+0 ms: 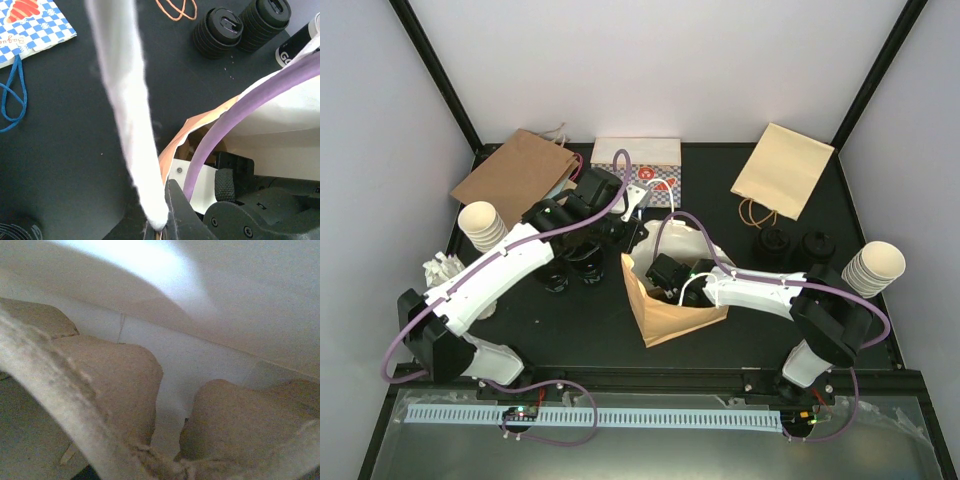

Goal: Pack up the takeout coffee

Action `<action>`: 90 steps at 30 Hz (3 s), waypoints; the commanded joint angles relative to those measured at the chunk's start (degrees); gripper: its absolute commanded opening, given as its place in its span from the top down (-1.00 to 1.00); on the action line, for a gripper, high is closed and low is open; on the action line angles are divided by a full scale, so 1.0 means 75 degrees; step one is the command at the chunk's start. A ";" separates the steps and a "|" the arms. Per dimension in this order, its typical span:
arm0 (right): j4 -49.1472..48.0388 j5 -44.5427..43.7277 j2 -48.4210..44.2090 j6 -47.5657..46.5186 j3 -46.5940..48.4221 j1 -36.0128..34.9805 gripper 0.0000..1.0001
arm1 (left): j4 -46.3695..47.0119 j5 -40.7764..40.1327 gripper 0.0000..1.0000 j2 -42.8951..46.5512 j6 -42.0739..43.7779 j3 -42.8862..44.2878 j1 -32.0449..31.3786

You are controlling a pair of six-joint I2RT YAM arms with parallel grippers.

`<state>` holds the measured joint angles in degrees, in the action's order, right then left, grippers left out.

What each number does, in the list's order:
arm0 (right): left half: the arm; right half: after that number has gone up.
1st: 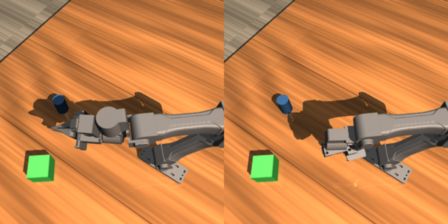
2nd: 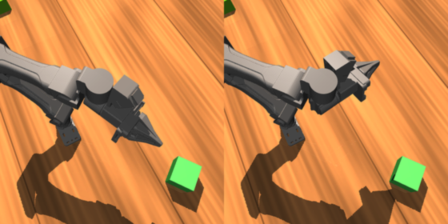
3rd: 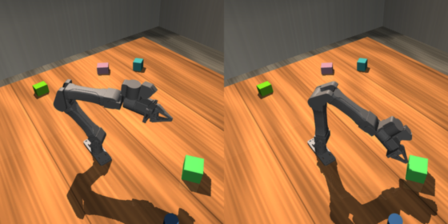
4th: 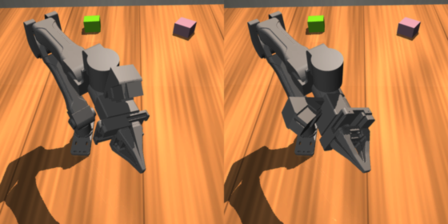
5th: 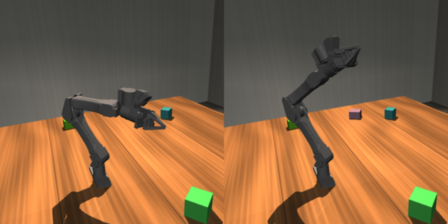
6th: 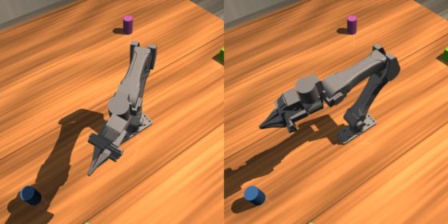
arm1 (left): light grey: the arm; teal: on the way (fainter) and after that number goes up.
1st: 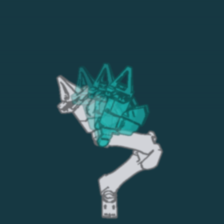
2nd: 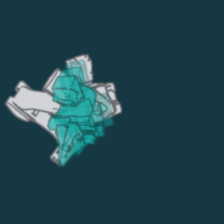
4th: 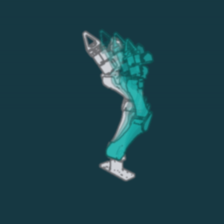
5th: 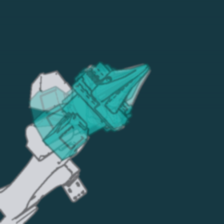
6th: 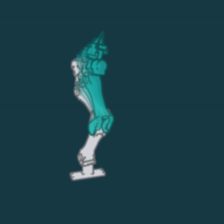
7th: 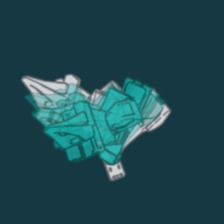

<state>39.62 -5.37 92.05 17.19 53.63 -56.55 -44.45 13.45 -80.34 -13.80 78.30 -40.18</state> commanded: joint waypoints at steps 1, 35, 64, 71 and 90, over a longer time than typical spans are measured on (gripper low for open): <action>0.0142 -0.0200 -0.0039 0.0208 0.0045 -0.0053 0.53 | -0.0274 -0.0051 0.97 0.0211 0.0042 0.0260 0.0040; 0.0362 -0.0301 -0.0270 0.0214 0.0328 -0.0120 0.09 | 0.0233 0.0494 0.97 0.1525 -0.0548 -0.0872 -0.0035; 0.1054 -0.0341 -0.2753 -0.0141 0.1942 -0.0147 -1.00 | 0.0207 0.0488 0.97 0.1524 -0.0538 -0.0761 -0.0078; 0.0298 -0.0661 -0.3256 -0.0195 0.1817 -0.0147 -1.00 | 0.0277 0.0507 0.97 0.1486 -0.0597 -0.0749 -0.0147; -0.3394 -0.3631 -0.5735 -0.0580 0.0628 -0.0124 -1.00 | 0.0331 0.0800 0.97 0.1391 -0.0734 -0.0831 -0.0229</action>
<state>22.20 -24.25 50.85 14.96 57.89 -57.63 -42.19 17.89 -70.11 -18.24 71.35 -41.71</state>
